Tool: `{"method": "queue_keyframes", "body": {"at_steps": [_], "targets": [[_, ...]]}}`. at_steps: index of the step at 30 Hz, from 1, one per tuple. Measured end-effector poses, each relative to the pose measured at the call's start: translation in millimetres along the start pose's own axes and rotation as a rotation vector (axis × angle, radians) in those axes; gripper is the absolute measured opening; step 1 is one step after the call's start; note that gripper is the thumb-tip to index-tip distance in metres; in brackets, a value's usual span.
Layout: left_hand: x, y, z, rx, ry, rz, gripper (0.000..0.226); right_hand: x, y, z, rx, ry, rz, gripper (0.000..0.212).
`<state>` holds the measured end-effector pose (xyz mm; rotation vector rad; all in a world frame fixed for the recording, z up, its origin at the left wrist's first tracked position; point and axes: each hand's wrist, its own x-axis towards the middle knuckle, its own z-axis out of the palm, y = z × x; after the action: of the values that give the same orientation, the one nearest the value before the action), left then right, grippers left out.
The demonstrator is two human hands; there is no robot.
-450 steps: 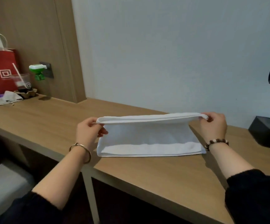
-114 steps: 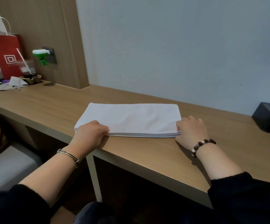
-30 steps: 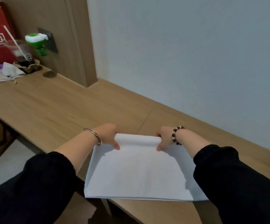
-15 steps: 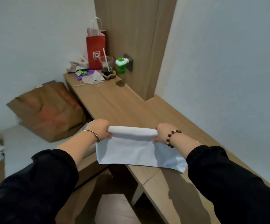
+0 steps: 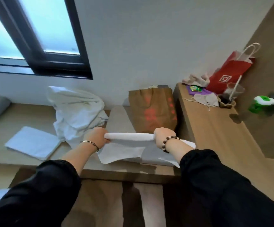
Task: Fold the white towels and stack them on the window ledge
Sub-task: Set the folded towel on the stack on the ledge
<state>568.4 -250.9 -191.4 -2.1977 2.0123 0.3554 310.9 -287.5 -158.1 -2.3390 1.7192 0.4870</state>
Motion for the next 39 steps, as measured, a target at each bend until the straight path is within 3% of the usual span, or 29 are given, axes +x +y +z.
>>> {"method": "queue_keyframes", "body": {"at_steps": [9,13,18,25,31,33,36,39], "targets": [[-25,-152,35,-0.095,-0.030,-0.409,0.008,121,-121,-2,-0.166,-0.035,-0.380,0.017],[-27,-197,32,-0.214,0.057,-0.643,0.007,175,-158,-6,-0.158,-0.007,-0.492,0.008],[-12,-238,34,-0.522,0.229,-0.903,0.005,226,-199,-10,-0.219,0.000,-0.529,0.022],[-9,-308,52,-0.722,0.270,-1.076,0.012,267,-267,5,-0.258,-0.080,-0.500,0.021],[-12,-431,66,-0.844,0.382,-1.130,0.005,293,-362,24,0.024,-0.206,-0.357,0.016],[-11,-481,68,-0.883,0.411,-1.095,0.013,298,-402,27,0.162,-0.260,-0.278,0.018],[-6,-554,65,-0.814,0.349,-1.065,0.026,304,-455,29,0.464,-0.319,-0.140,0.026],[14,-615,60,-0.815,0.375,-1.013,0.021,311,-490,35,0.808,-0.358,0.028,0.026]]}}
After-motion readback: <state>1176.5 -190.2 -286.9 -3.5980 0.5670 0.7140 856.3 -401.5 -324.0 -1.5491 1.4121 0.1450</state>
